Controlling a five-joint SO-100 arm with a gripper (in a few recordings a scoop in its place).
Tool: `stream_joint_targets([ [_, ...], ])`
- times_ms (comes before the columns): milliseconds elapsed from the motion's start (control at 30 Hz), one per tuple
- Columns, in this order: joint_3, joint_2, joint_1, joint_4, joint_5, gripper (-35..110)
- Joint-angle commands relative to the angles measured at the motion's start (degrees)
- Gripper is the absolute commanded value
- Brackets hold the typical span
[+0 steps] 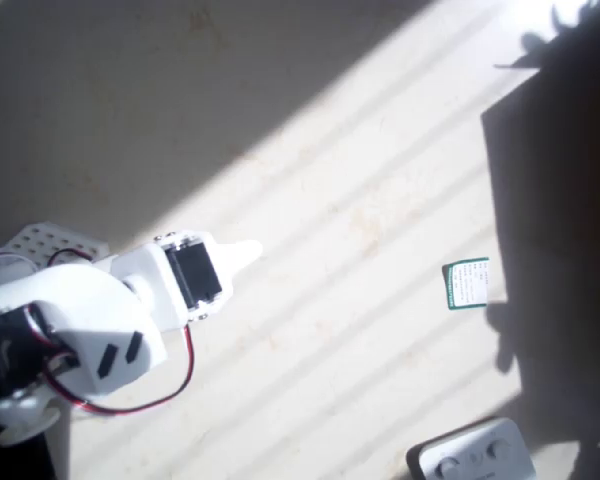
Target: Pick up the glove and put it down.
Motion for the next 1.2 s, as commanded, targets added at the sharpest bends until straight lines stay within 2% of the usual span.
stream_joint_targets([
  [0, -1.14, 0.44, 0.35, -0.70, 0.53, 0],
  [500, -10.63, -3.96, 0.35, -0.62, 0.62, 0],
  [733, -26.02, -23.55, 0.26, -1.23, -0.09, 0],
  [933, -42.28, -42.80, -0.18, -10.11, -0.09, 0],
  [1167, -60.56, -63.90, -7.12, -13.18, -0.09, 0],
])
